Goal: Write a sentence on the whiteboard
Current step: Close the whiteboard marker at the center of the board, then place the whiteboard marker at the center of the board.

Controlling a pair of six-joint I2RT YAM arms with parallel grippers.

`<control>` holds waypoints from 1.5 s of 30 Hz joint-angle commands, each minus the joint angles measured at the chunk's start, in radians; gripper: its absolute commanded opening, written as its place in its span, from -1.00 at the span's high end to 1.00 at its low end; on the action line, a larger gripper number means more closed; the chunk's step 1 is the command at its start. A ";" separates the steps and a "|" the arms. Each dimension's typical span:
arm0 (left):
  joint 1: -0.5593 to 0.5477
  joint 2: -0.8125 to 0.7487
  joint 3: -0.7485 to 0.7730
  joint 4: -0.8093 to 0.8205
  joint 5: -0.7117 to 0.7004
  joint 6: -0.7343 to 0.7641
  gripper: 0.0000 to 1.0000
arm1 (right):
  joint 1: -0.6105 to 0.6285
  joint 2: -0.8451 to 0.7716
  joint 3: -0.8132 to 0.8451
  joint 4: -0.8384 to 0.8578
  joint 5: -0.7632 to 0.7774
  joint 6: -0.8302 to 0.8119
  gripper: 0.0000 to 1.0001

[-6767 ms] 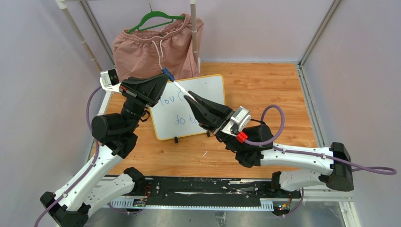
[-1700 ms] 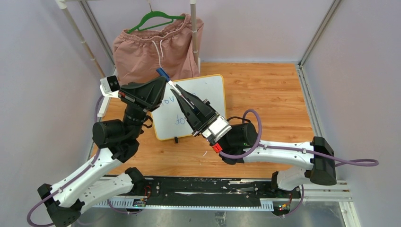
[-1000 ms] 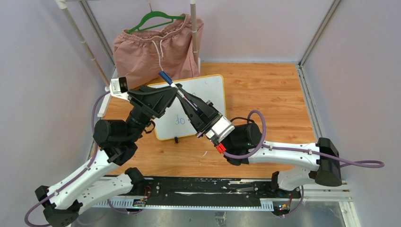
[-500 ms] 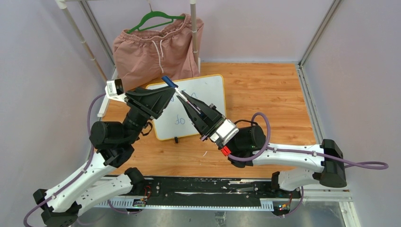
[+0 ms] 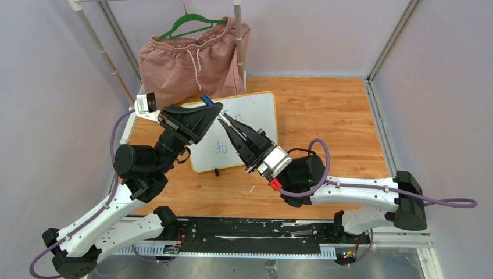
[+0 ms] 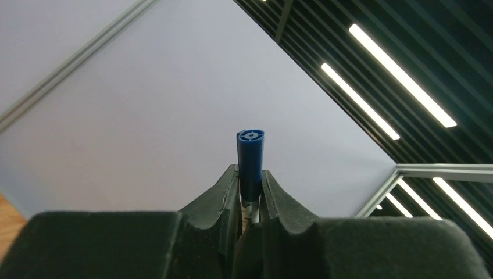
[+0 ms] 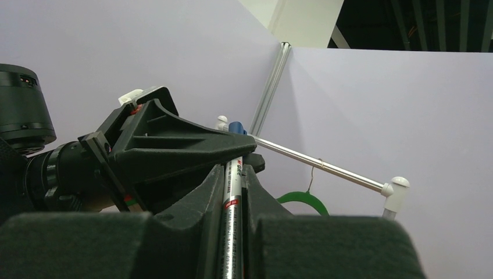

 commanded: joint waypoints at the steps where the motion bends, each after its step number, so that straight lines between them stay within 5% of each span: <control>1: -0.003 0.005 0.016 -0.002 0.004 0.007 0.73 | 0.017 -0.034 -0.015 0.038 -0.014 0.016 1.00; 3: -0.003 0.001 0.013 -0.004 -0.005 0.012 1.00 | 0.017 -0.047 -0.029 0.034 -0.005 0.026 0.99; 9: -0.003 -0.022 0.010 -0.043 -0.041 0.038 1.00 | 0.027 -0.183 -0.037 -0.289 0.065 0.166 0.10; 11: -0.003 -0.033 0.018 -0.081 -0.065 0.063 1.00 | 0.028 -0.251 -0.046 -0.423 0.083 0.244 -0.34; 13: -0.003 -0.043 0.036 -0.131 -0.081 0.105 1.00 | 0.028 -0.322 -0.042 -0.581 0.096 0.325 -0.48; 19: -0.003 -0.048 0.181 -0.440 -0.002 0.360 1.00 | 0.020 -0.385 0.243 -1.299 0.094 0.551 -0.50; 23: -0.003 -0.051 0.197 -0.515 0.144 0.468 1.00 | -0.048 -0.326 0.391 -1.623 -0.088 0.673 -0.39; 32: -0.003 -0.030 0.175 -0.536 0.342 0.488 1.00 | -0.241 -0.288 0.305 -1.511 -0.461 0.914 -0.14; 40: -0.003 -0.033 0.136 -0.539 0.386 0.480 1.00 | -0.247 -0.250 0.261 -1.377 -0.478 0.976 -0.13; 45: -0.003 -0.048 0.107 -0.525 0.374 0.466 1.00 | -0.251 -0.264 0.221 -1.320 -0.439 0.988 0.32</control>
